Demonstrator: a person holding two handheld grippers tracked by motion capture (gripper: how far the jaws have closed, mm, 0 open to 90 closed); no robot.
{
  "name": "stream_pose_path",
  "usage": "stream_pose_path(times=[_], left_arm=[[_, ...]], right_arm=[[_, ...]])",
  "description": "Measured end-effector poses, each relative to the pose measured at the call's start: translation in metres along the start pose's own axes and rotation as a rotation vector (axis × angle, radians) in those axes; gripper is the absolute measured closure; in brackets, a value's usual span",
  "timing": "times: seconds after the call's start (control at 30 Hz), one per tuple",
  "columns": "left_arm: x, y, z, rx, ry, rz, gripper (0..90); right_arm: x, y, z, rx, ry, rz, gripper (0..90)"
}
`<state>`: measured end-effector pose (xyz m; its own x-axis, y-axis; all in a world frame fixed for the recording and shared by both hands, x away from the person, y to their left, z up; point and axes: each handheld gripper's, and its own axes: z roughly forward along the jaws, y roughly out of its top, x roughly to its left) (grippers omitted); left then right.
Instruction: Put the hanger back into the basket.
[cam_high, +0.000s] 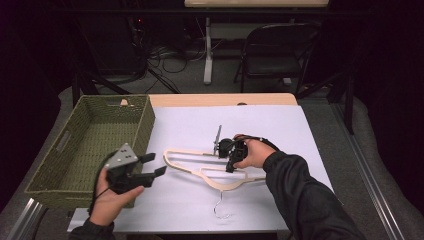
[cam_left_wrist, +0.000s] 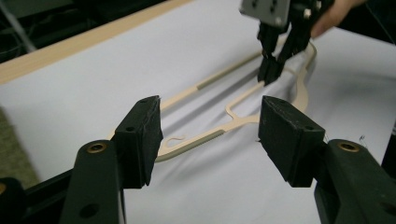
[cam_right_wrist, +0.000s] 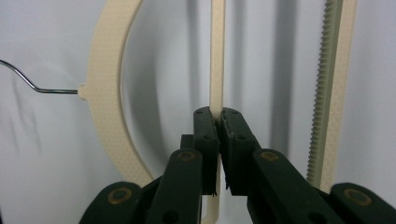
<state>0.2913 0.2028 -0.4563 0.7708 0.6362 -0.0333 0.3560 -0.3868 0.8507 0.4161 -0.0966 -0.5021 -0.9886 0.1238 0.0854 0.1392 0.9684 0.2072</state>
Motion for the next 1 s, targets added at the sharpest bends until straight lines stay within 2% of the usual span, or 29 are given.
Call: stream_pose_path(times=[0.03,0.07,0.1,0.13,0.27,0.33,0.37,0.43,0.47,0.5,0.57,0.63,0.67,0.7,0.73,0.77,0.87,1.0], left_arm=[[-0.004,-0.001,0.007,0.013,-0.012,0.023,39.7],[-0.009,-0.001,0.014,0.024,-0.023,0.041,39.7],[-0.012,-0.002,0.02,0.034,-0.032,0.052,39.7],[-0.012,-0.002,0.02,0.034,-0.032,0.052,39.7],[-0.024,-0.005,0.04,0.049,-0.097,0.083,39.7],[-0.031,-0.008,0.051,0.046,-0.122,0.099,39.7],[-0.031,-0.008,0.051,0.046,-0.122,0.099,39.7],[-0.038,-0.011,0.063,0.057,-0.139,0.146,39.2],[-0.04,-0.012,0.066,0.065,-0.141,0.156,37.8],[-0.04,-0.012,0.066,0.065,-0.141,0.156,36.0],[-0.045,-0.015,0.074,0.077,-0.122,0.181,33.0],[-0.046,-0.016,0.076,0.076,-0.114,0.198,26.7],[-0.047,-0.017,0.08,0.078,-0.105,0.226,24.4],[-0.047,-0.017,0.08,0.078,-0.105,0.226,22.5],[-0.048,-0.018,0.083,0.092,-0.088,0.247,20.8],[-0.049,-0.019,0.085,0.096,-0.085,0.249,20.6],[-0.051,-0.021,0.09,0.115,-0.044,0.288,18.7],[-0.051,-0.023,0.095,0.124,-0.022,0.301,18.0]], right_arm=[[0.002,-0.001,-0.002,-0.002,0.003,-0.004,85.6],[0.003,-0.001,-0.006,0.021,0.008,-0.014,85.7],[0.005,-0.002,-0.007,-0.003,-0.002,-0.016,85.7],[0.005,-0.002,-0.007,-0.003,-0.002,-0.016,85.7],[0.012,-0.004,-0.017,-0.021,0.009,-0.022,85.7],[0.014,-0.004,-0.018,-0.018,0.022,-0.006,85.7],[0.014,-0.004,-0.018,-0.018,0.022,-0.006,85.7],[0.015,-0.003,-0.02,-0.018,0.032,-0.003,85.7],[0.016,-0.002,-0.02,-0.019,0.031,-0.002,85.7],[0.016,-0.002,-0.02,-0.019,0.031,-0.002,85.7],[0.016,-0.001,-0.019,-0.012,0.042,-0.001,85.7],[0.016,-0.001,-0.018,-0.011,0.042,0.003,85.7],[0.015,0.001,-0.017,-0.008,0.048,0.004,85.6],[0.015,0.001,-0.017,-0.005,0.051,0.007,85.7],[0.014,0.002,-0.017,-0.006,0.053,0.006,85.7],[0.014,0.002,-0.017,-0.014,0.059,0.007,85.7],[0.014,0.004,-0.016,-0.013,0.067,0.009,85.7],[0.015,0.008,-0.017,-0.011,0.071,0.002,85.7]])
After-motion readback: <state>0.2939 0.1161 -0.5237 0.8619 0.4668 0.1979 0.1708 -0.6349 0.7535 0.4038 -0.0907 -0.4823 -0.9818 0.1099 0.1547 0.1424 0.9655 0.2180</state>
